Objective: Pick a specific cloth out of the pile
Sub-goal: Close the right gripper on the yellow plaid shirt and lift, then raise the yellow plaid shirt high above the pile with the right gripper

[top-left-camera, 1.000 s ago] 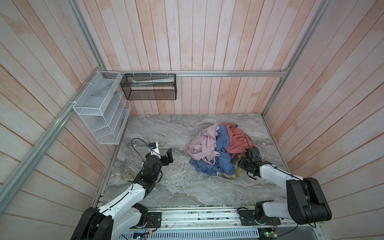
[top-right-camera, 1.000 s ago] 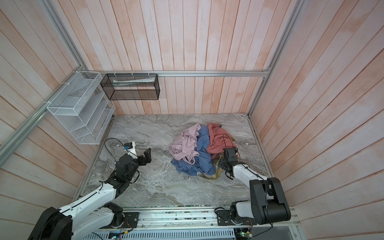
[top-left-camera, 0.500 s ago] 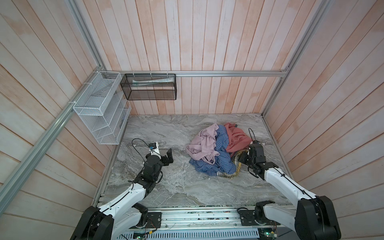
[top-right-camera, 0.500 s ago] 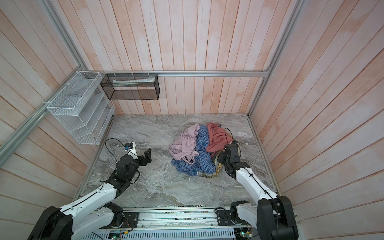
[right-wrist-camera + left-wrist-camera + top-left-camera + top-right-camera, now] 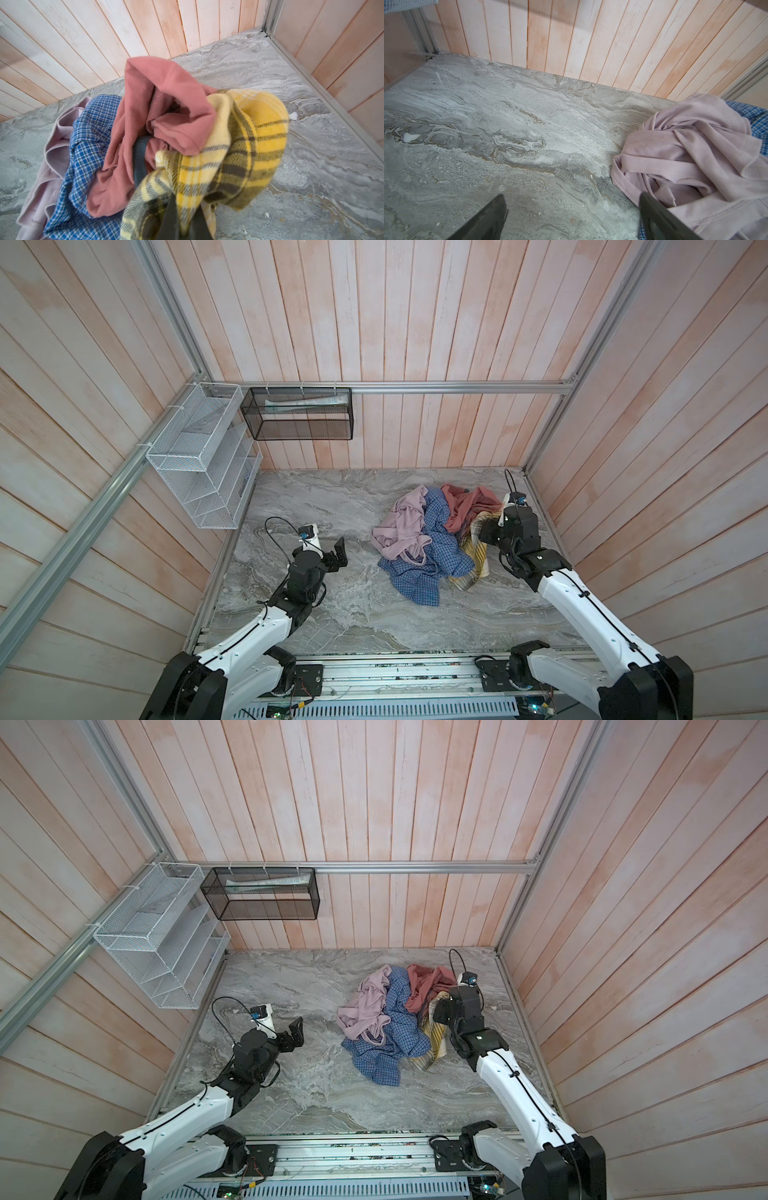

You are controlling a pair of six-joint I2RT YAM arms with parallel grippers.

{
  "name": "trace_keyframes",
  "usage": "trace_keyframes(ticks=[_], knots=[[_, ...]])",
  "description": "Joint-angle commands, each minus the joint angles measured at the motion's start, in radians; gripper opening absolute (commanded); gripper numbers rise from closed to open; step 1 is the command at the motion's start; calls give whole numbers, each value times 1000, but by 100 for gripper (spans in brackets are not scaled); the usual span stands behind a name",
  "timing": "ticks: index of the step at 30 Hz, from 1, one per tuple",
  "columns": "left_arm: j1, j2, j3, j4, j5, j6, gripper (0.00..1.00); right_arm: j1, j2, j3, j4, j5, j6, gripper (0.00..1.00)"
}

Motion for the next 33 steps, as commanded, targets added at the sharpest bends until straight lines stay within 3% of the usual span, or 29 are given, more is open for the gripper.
trace_keyframes(ticks=[1,22,33], knots=[[-6,7,29,-6,-15,-4,100,14,-10,73,34,87,-65,0],[-5,13,29,12,-28,5,100,148,-59,244,233,251,-385,0],[-6,26,27,18,-23,5,100,154,-59,363,314,311,-550,0]])
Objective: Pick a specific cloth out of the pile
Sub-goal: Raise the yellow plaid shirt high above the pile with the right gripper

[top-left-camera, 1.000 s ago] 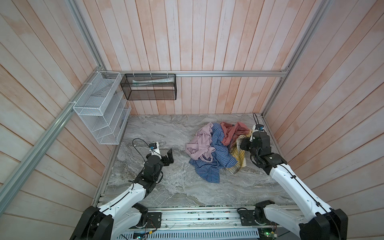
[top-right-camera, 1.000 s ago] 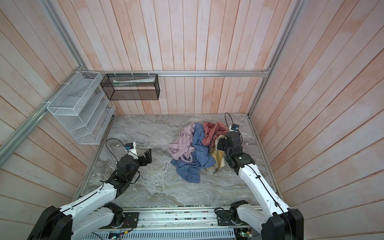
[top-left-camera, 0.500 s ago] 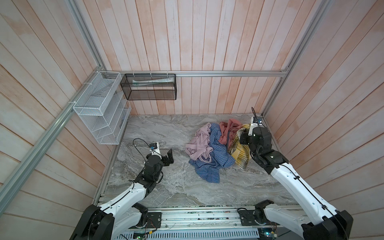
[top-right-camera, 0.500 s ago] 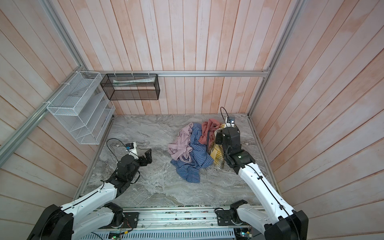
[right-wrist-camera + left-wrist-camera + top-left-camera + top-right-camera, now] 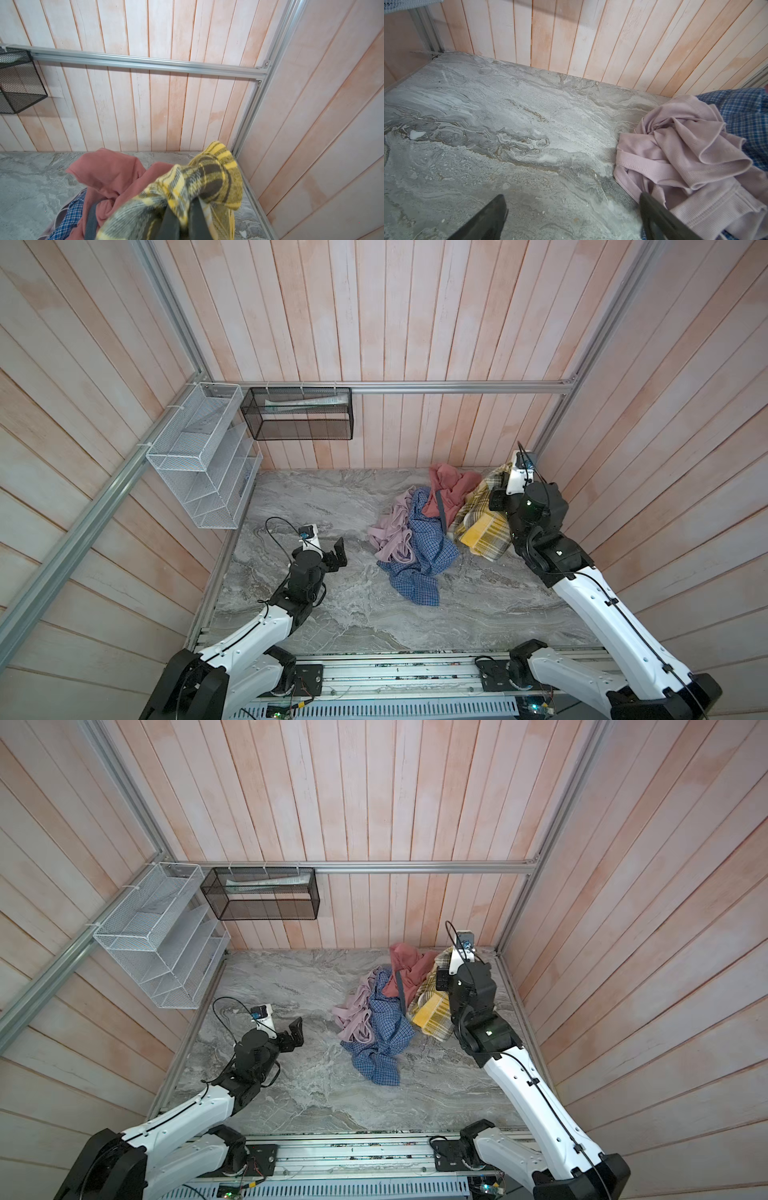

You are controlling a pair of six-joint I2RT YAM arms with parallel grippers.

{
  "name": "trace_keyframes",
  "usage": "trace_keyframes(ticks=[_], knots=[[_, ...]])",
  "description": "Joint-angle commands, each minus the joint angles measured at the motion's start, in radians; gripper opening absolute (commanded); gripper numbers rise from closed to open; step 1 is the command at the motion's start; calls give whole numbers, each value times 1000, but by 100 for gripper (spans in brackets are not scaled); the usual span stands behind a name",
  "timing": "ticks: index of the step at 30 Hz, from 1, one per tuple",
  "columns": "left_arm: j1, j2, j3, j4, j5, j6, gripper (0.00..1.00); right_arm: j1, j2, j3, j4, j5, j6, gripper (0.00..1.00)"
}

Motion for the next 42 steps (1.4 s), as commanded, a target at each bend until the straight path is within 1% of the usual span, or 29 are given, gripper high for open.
trace_keyframes(ticks=[1,5,8,10,13,16,21,28,31,35,39,42], knots=[[-6,11,27,16,-6,3,100,3,-27,74,157,50,-79,0],[-5,11,25,16,-6,2,100,6,-32,88,191,0,-102,0],[-6,10,25,18,-8,3,100,17,-34,91,197,-86,-113,0],[-6,11,25,21,-8,2,100,30,-44,67,212,-153,-114,0],[-6,11,26,20,-7,1,100,41,-66,15,253,-212,-105,0],[-6,8,25,17,-8,4,100,50,-69,11,258,-231,-99,0],[-6,5,18,19,-12,2,100,63,-81,28,277,-316,-112,0],[-7,23,21,37,16,-1,100,77,-90,73,321,-346,-125,0],[-12,38,34,39,23,9,100,78,-86,101,322,-341,-123,0],[-24,63,52,53,31,16,100,77,-74,140,324,-355,-103,0],[-40,90,68,67,33,14,100,77,-74,159,365,-368,-87,0],[-57,106,82,77,38,18,100,77,-63,184,368,-405,-65,0]])
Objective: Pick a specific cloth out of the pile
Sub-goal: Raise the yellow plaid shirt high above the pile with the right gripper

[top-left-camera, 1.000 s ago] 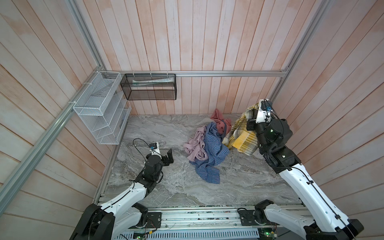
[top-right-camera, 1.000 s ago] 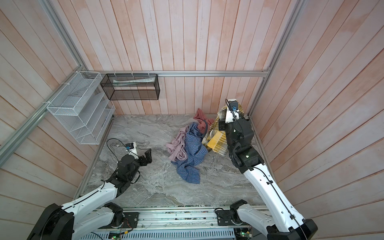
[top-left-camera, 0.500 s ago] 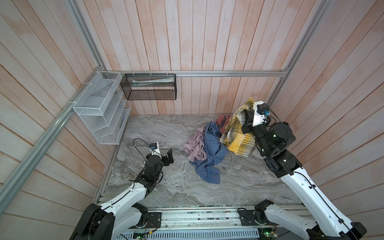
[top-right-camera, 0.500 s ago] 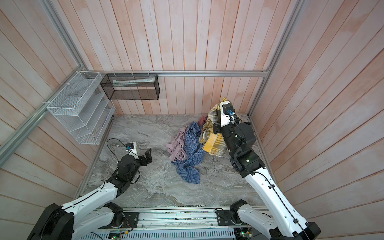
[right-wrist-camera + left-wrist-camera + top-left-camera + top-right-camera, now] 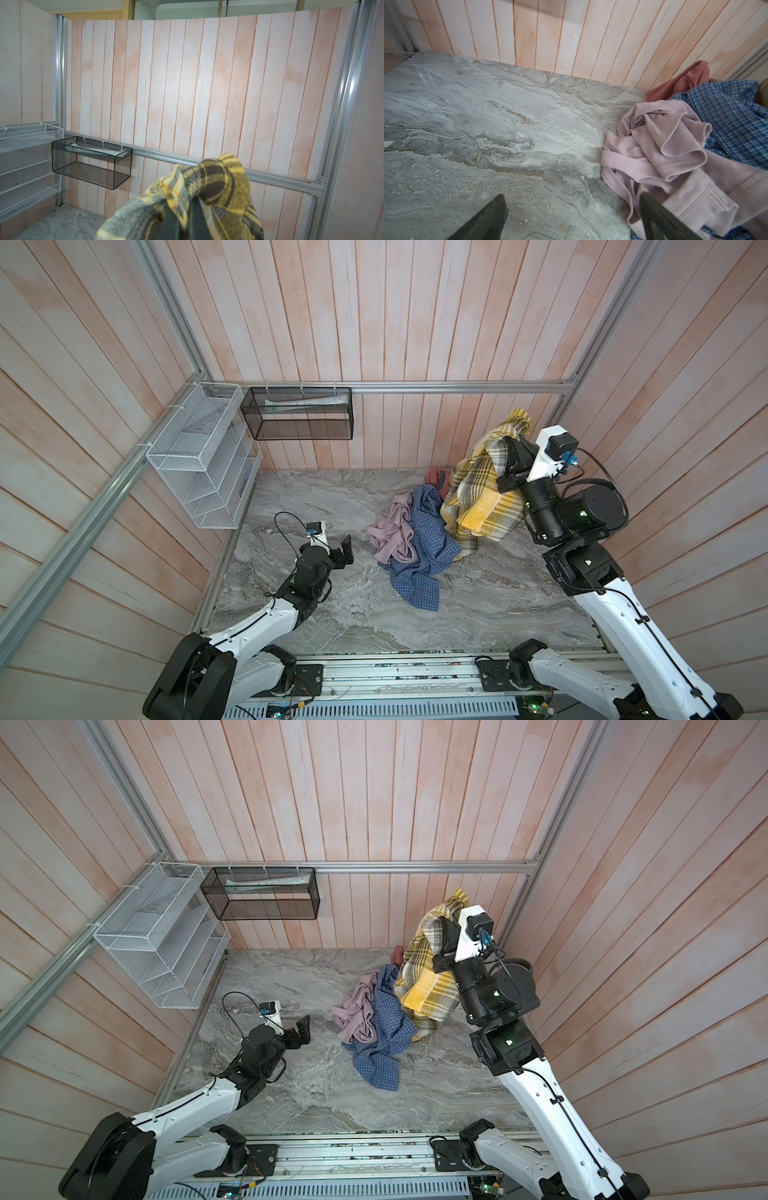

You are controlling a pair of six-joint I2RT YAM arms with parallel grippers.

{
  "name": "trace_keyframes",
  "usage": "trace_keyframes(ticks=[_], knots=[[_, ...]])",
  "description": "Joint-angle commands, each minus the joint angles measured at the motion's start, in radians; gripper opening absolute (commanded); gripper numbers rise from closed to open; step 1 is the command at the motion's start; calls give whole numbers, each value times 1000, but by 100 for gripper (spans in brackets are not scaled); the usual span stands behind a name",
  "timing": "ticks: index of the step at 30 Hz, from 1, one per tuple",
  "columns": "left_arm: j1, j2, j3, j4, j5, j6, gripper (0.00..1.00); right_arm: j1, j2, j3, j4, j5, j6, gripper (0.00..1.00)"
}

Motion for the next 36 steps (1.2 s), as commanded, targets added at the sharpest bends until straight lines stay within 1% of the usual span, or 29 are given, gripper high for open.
trace_keyframes(ticks=[1,11,16,21,24,28,31,36], knots=[[-18,17,35,35,16,18,100,8,-5,54,96,-66,36,0],[-55,43,61,93,73,20,100,8,-5,93,179,-155,99,0],[-78,51,81,111,97,25,100,8,5,125,245,-162,116,0],[-103,55,98,146,116,22,100,7,43,160,277,-198,157,0],[-108,48,98,164,109,5,100,7,75,151,331,-213,244,0],[-108,10,71,203,111,-11,100,7,158,178,365,-299,382,0],[-108,-24,67,189,112,-9,100,7,222,190,445,-348,483,0],[-108,-102,23,172,78,-12,100,8,308,263,525,-390,583,0]])
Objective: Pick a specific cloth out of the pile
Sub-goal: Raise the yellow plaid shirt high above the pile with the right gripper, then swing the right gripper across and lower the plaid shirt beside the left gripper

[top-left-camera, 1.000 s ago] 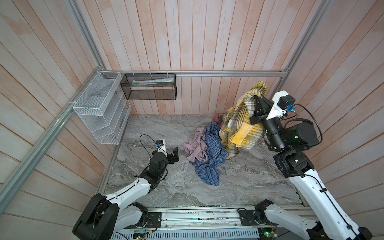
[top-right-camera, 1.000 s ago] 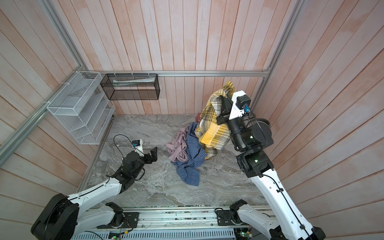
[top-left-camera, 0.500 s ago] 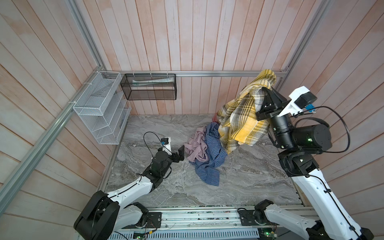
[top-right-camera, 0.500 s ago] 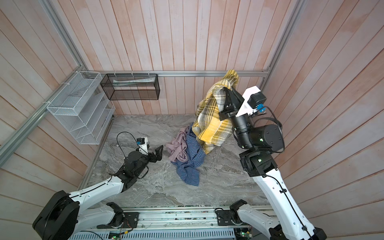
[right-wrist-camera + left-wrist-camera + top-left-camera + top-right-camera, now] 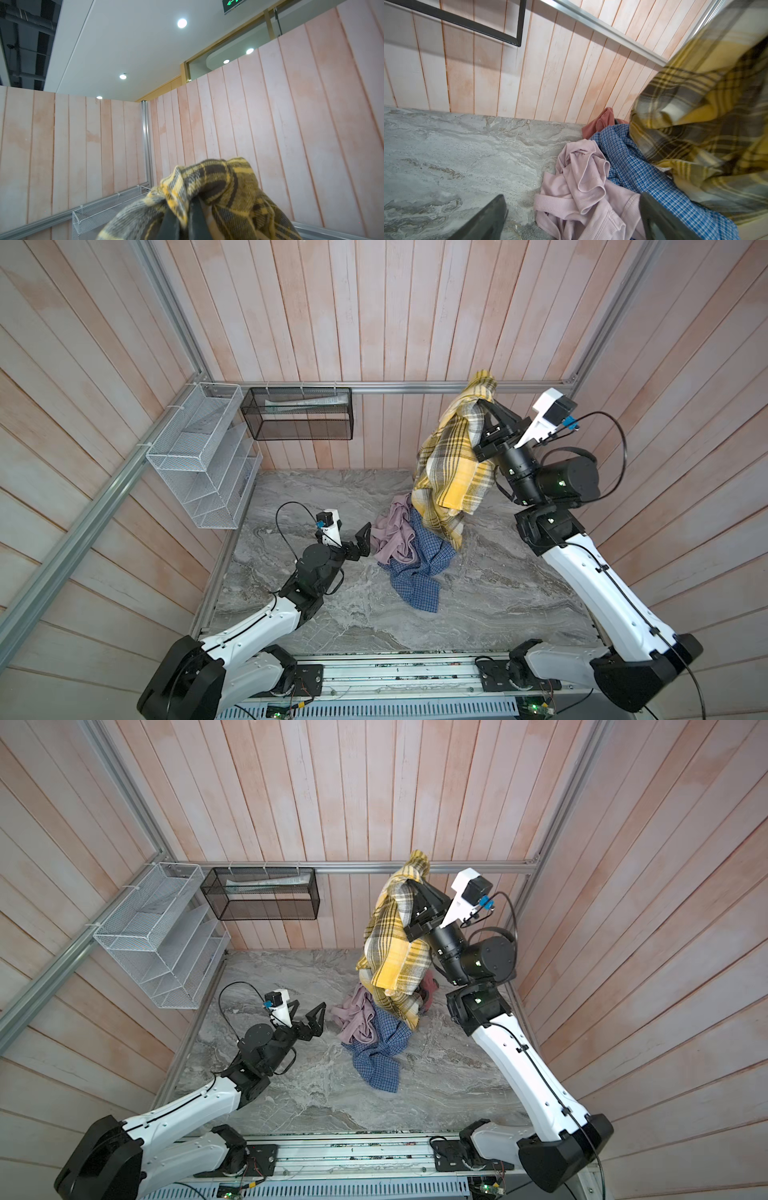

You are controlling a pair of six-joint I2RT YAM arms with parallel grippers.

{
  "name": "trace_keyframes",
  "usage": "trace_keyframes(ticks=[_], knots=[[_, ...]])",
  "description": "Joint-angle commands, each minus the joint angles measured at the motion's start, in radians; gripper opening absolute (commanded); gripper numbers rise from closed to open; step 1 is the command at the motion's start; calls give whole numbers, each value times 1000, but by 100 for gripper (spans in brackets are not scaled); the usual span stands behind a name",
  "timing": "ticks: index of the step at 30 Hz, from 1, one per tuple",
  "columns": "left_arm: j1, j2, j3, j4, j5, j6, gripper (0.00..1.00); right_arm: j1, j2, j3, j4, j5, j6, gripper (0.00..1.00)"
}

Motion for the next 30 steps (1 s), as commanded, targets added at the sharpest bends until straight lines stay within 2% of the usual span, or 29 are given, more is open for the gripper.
trace_keyframes(ticks=[1,11,17,23,30], knots=[[-3,-53,-47,1,-31,-10,100,5,11,94,174,-64,126,0],[-3,-206,-134,-55,-131,-22,100,16,156,177,313,-130,350,0],[-3,-280,-157,-85,-160,-16,100,79,340,273,347,-167,473,0],[-3,-384,-180,-138,-228,-18,100,203,529,394,312,-190,433,0],[-3,-546,-209,-306,-420,-72,100,279,766,621,131,-257,326,0]])
